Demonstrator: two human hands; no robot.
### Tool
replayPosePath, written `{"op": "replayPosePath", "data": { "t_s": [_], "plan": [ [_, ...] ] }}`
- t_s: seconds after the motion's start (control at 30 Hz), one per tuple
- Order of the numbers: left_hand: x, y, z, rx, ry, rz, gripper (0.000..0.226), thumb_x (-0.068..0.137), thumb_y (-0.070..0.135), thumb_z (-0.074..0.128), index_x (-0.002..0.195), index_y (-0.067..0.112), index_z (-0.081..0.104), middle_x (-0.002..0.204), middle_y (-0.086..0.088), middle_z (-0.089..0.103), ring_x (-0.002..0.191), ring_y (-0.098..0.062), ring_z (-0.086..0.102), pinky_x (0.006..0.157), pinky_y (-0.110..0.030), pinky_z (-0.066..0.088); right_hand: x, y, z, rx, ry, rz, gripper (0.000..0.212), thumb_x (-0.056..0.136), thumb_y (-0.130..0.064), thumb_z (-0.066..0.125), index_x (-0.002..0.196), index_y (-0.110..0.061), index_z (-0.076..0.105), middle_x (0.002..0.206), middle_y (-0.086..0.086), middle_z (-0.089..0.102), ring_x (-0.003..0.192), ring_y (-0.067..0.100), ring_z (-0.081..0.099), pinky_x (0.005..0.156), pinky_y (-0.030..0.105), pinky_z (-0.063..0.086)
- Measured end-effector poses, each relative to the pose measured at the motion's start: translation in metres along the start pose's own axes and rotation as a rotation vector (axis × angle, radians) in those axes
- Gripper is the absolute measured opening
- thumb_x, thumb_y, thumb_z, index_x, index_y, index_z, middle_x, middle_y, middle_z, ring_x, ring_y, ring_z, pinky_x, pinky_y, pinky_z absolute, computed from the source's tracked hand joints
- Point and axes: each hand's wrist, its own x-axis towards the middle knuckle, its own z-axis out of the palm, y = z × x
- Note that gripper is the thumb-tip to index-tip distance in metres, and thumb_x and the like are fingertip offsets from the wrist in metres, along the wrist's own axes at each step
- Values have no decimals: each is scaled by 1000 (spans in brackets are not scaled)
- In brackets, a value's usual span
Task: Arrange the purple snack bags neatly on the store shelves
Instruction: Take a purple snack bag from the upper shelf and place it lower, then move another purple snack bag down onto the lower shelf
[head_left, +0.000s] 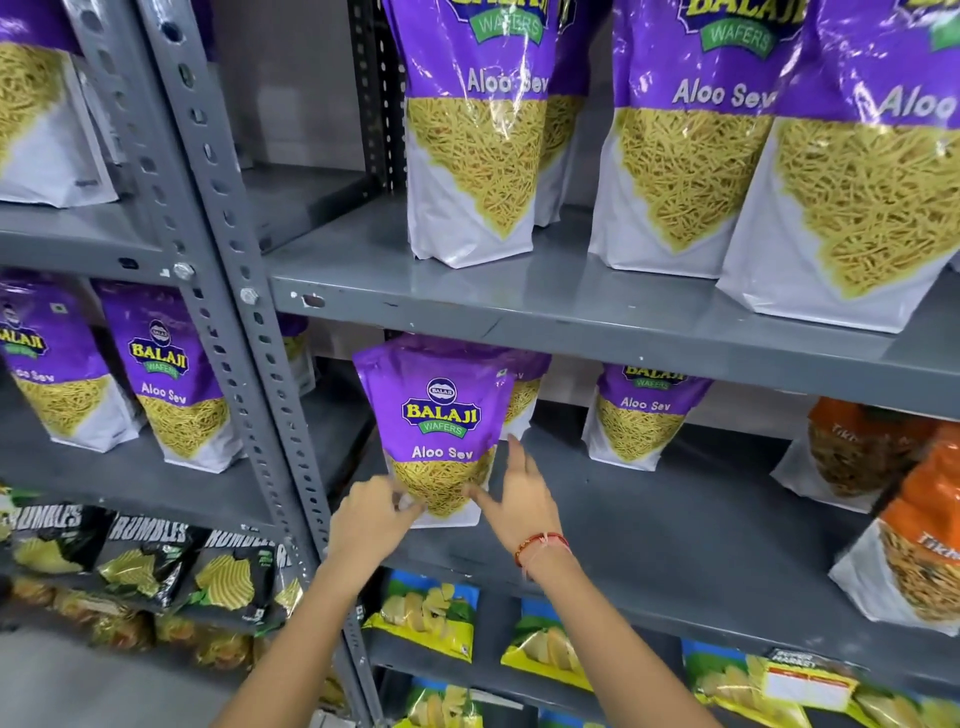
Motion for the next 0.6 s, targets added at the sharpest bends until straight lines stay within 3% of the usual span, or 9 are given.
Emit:
{"op": "replayPosePath", "data": {
  "t_s": [0.1,0.23,0.37,0.5,0.6],
  "plan": [
    [-26,51,-36,-159,100,194,24,77,34,71,93,17,73,93,-5,76,88,-20,69,82,-34,54,-34,-30,-41,18,209,-215,52,89,-37,56,134,-17,41,124,6,53,114,25,53,81,34,46],
    [-62,125,-86,-490,203,509,12,77,21,73,87,28,71,83,9,74,74,5,66,70,-7,49,-68,-67,-115,149,525,-509,27,87,-18,62,112,-8,60,102,8,63,94,24,62,77,38,53],
    [-74,185,-109,-706,219,685,12,80,18,70,81,30,68,71,19,71,68,3,65,68,-9,48,-80,-82,-188,182,802,-581,19,87,-15,62,103,-5,62,94,10,65,81,25,64,70,41,55],
    [-59,245,-107,-676,252,825,10,81,19,68,90,19,67,78,14,67,72,7,62,68,-8,47,-75,-74,-253,156,1015,-600,21,86,-18,61,103,-5,61,94,13,65,77,24,64,64,23,52],
    [-42,280,-93,-621,232,888,27,80,22,69,105,14,63,93,4,68,87,-9,64,83,-21,50,-63,-54,-293,120,1110,-553,28,85,-18,63,108,-4,59,97,15,62,82,27,61,69,39,54]
  ]
}}
